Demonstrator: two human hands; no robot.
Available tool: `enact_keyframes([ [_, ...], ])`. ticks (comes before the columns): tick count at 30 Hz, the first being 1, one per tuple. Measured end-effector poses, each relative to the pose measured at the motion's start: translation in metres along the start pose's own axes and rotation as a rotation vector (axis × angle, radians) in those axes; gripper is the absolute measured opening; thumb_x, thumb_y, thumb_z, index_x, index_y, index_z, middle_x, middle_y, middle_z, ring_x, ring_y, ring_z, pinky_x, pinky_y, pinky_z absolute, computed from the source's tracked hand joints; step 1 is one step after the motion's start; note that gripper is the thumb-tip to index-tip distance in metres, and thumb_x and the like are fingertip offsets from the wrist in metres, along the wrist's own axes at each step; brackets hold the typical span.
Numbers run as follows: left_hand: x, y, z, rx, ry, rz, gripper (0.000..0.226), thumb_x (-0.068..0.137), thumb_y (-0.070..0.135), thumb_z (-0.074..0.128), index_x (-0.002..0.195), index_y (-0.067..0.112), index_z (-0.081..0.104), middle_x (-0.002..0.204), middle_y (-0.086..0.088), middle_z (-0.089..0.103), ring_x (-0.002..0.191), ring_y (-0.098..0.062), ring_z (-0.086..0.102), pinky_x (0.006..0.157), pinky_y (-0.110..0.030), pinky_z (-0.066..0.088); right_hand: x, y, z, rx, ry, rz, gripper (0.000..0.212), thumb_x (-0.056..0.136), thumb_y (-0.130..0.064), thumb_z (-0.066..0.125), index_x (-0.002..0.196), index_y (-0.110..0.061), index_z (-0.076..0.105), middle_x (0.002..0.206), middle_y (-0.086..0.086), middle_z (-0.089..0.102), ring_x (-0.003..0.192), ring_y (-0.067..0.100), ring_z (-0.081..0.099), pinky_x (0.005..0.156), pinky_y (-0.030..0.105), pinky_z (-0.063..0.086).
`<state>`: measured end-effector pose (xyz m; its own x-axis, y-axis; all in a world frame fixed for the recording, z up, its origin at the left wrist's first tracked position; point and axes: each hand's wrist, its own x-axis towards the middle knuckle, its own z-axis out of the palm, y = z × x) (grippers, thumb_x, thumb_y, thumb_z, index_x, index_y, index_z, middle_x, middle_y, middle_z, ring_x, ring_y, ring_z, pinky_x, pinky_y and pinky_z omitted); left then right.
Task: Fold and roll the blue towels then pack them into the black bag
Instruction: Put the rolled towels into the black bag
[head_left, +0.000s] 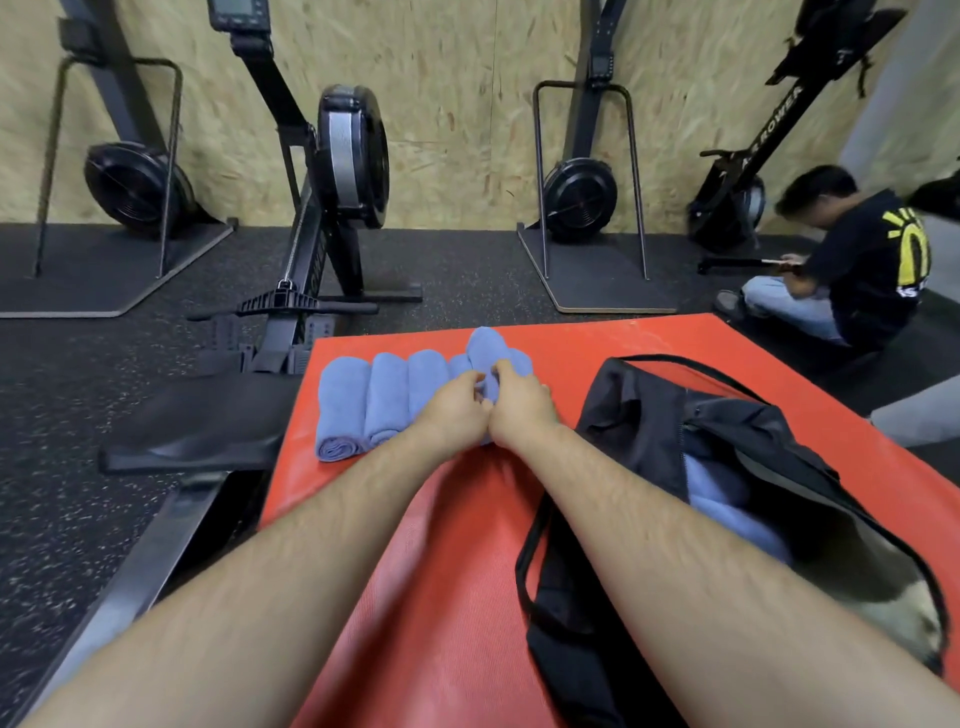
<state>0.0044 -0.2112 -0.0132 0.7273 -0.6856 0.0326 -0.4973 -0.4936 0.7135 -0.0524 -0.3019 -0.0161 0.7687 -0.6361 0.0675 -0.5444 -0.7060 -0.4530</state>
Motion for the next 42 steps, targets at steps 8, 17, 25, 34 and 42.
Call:
enact_keyframes([
  [8, -0.021, 0.029, -0.008, -0.401, 0.137, -0.084, 0.036, 0.099, 0.040, 0.052, 0.133, 0.030, 0.047, 0.108, -0.008, 0.071, 0.087, -0.023, 0.070, 0.080, -0.035, 0.056, -0.047, -0.004, -0.031, 0.461, 0.155, 0.044, 0.045, 0.094, -0.021, 0.051, 0.137, -0.017, 0.039, 0.127, 0.015, 0.060, 0.109, 0.033, 0.061, 0.085, 0.035, 0.048],
  [17, -0.120, 0.093, -0.025, -0.594, -0.017, 0.142, 0.059, 0.076, 0.016, 0.071, 0.126, 0.038, 0.051, 0.120, -0.012, 0.058, 0.071, -0.011, 0.060, 0.057, -0.024, 0.051, -0.175, 0.038, -0.115, 0.497, 0.122, -0.178, 0.038, 0.083, -0.035, 0.061, 0.120, -0.029, 0.058, 0.113, -0.009, 0.062, 0.103, 0.008, 0.061, 0.094, 0.034, 0.051],
  [25, -0.174, 0.132, -0.006, -0.243, -0.289, 0.497, 0.058, 0.068, 0.010, 0.064, 0.121, 0.027, 0.047, 0.122, 0.008, 0.058, 0.115, -0.004, 0.056, 0.092, -0.021, 0.048, -0.224, 0.107, -0.199, -0.458, 0.322, -0.543, 0.072, 0.066, -0.043, 0.066, 0.137, -0.032, 0.051, 0.143, -0.005, 0.051, 0.146, 0.025, 0.029, 0.122, 0.046, 0.008],
  [34, -0.166, 0.129, 0.059, 0.147, -0.068, 0.437, 0.072, 0.071, 0.052, 0.079, 0.131, 0.034, 0.043, 0.125, 0.000, 0.042, 0.120, -0.020, 0.044, 0.107, -0.038, 0.039, -0.255, 0.156, -0.215, -0.571, 0.171, -0.156, 0.044, 0.078, -0.047, 0.060, 0.118, -0.029, 0.050, 0.109, 0.002, 0.063, 0.101, 0.029, 0.063, 0.071, 0.036, 0.034],
  [42, -0.149, 0.141, 0.074, 0.375, 0.198, 0.288, 0.048, 0.082, 0.028, 0.069, 0.126, 0.031, 0.053, 0.128, -0.015, 0.037, 0.111, -0.038, 0.048, 0.094, -0.048, 0.048, -0.256, 0.120, -0.175, -0.731, 0.132, -0.054, 0.040, 0.083, -0.040, 0.062, 0.118, -0.023, 0.054, 0.118, 0.005, 0.063, 0.111, 0.027, 0.054, 0.087, 0.039, 0.035],
])
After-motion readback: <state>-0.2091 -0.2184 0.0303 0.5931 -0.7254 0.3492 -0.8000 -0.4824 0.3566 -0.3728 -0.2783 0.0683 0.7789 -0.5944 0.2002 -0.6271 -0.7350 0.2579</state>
